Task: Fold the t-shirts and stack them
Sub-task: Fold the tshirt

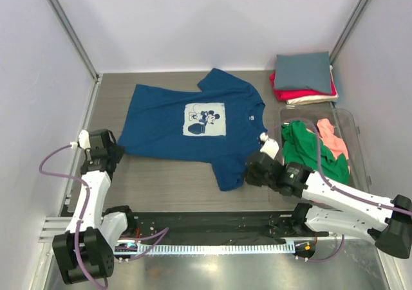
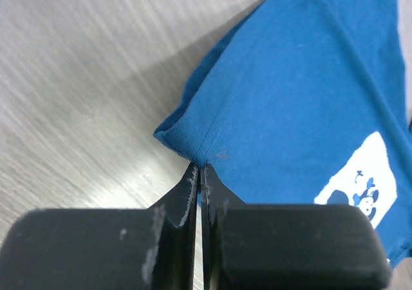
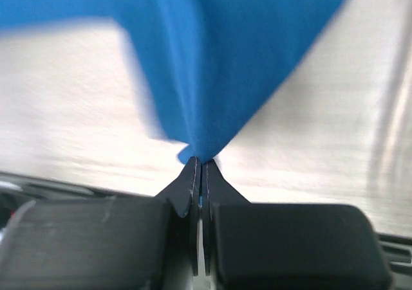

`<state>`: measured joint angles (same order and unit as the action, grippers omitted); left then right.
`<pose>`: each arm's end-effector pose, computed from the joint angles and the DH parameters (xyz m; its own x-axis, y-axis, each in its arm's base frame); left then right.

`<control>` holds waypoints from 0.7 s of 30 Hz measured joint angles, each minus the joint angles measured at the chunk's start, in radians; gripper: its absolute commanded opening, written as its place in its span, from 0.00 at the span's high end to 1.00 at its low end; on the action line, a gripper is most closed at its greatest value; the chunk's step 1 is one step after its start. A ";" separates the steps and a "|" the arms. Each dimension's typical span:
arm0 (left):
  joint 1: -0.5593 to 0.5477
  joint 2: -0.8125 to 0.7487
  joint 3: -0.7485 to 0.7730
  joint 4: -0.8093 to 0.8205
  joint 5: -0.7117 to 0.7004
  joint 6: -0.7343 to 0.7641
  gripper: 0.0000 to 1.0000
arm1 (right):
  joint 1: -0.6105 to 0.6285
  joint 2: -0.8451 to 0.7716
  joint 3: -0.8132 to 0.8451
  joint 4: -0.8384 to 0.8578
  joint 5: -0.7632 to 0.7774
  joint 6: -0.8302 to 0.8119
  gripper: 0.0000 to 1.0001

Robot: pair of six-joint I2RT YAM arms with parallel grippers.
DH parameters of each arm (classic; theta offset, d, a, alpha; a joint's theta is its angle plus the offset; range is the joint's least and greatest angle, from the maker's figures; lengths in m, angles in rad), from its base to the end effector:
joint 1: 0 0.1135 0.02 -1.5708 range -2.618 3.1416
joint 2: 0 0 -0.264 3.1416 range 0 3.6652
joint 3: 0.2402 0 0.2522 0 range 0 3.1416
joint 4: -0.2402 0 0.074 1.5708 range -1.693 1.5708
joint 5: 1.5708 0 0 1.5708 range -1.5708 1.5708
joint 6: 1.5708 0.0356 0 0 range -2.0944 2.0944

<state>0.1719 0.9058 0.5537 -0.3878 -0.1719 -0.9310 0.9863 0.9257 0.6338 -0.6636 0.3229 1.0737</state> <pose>0.1845 0.0382 0.2195 -0.1616 -0.8303 -0.5335 -0.7078 0.4742 -0.5236 0.1062 0.1400 0.2234 -0.8212 0.2694 -0.5030 0.0671 0.9210 0.3838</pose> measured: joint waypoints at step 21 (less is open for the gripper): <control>0.001 0.681 0.547 -0.044 0.121 0.123 1.00 | -0.554 0.688 0.766 0.035 -0.026 -0.482 0.99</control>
<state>0.1726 1.5864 1.1007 -0.4316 -0.0505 -0.8078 0.4328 1.6135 1.3998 -0.6285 0.2970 0.5915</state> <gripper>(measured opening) 0.007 0.031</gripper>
